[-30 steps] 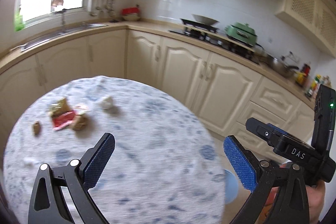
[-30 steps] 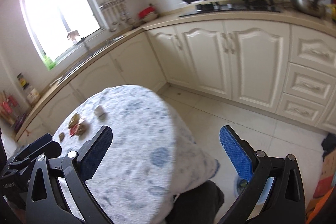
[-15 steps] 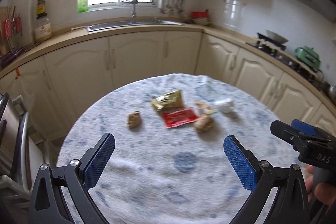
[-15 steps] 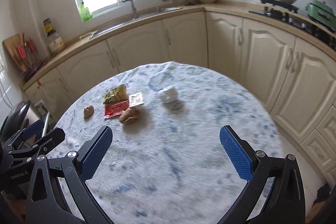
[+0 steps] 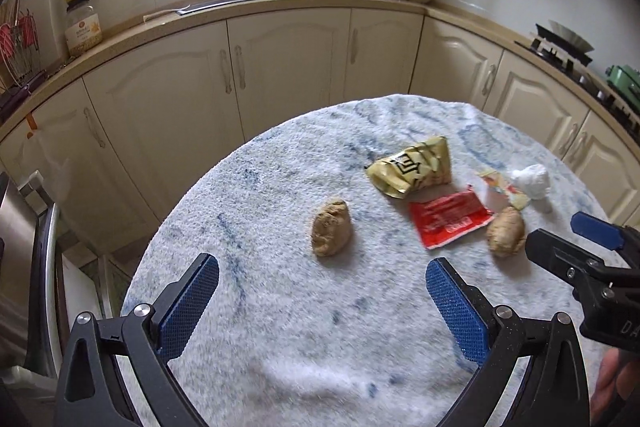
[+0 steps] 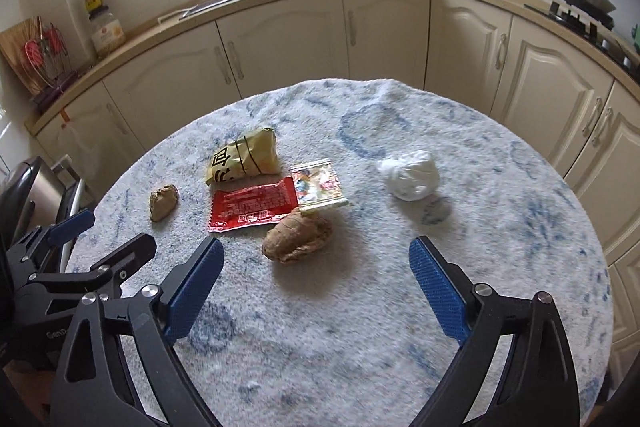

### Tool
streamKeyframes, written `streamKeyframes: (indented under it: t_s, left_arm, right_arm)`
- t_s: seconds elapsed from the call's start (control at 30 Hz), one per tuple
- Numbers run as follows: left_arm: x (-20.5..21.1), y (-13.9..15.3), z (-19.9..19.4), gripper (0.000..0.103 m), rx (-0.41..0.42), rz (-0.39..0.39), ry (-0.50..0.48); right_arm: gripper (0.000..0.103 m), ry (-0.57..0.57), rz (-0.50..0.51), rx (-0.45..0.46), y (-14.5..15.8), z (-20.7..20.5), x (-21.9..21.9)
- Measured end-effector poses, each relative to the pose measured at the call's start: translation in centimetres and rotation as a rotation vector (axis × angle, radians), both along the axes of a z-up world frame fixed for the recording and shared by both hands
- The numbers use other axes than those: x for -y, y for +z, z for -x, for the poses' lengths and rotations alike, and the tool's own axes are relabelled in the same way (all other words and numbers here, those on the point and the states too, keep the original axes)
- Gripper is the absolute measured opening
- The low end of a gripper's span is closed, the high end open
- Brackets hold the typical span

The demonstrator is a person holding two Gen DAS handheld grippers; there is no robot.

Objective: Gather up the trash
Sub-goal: 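Grasp a brown lump with the left gripper while the right grasps another brown lump, then carry both brown lumps to the blue bin and open both grippers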

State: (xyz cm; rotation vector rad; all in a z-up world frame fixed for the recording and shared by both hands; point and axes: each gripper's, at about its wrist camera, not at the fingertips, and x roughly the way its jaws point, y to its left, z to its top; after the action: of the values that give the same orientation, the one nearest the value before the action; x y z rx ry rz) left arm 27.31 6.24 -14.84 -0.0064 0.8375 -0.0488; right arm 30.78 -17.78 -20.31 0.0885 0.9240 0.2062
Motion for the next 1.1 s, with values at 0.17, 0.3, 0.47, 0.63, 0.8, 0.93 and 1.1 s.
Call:
streamKeyframes:
  t_s: [0.17, 0.3, 0.47, 0.63, 0.8, 0.93, 1.1]
  left_arm:
    - [-1.1, -1.6, -2.9, 0.096, -0.039, -0.021, 0.001]
    - [-1.2, -2.2, -4.3, 0.080, -0.061, 0.011, -0.030]
    - [-0.6, -2.1, -5.2, 0.043, -0.044, 0.002, -0.060]
    - [-0.4, -2.0, -5.0, 0.021, -0.043, 0.024, -0.084]
    - [-0.2, -1.5, -2.1, 0.021, -0.035, 0.111, -0.099]
    - [0.2, -0.2, 0.9, 0.021, -0.003, 0.173, -0.114]
    - [2.5, 1.5, 5.3, 0.021, 0.039, 0.216, -0.151]
  right_arm:
    - [0.068, 0.018, 0.014, -0.030, -1.5, -1.3, -1.2]
    - [0.047, 0.032, 0.028, -0.049, -2.7, -1.9, -1.8]
    - [0.046, 0.045, 0.011, -0.027, -2.6, -1.6, -1.5]
    - [0.046, 0.055, -0.032, -0.014, -2.1, -0.4, -0.4]
    - [0.046, 0.052, -0.069, 0.002, -1.3, 1.8, 1.5]
    - [0.046, 0.032, -0.103, 0.021, -0.5, 4.3, 4.0]
    - [0.046, -0.005, -0.139, 0.073, 1.6, 8.2, 7.6]
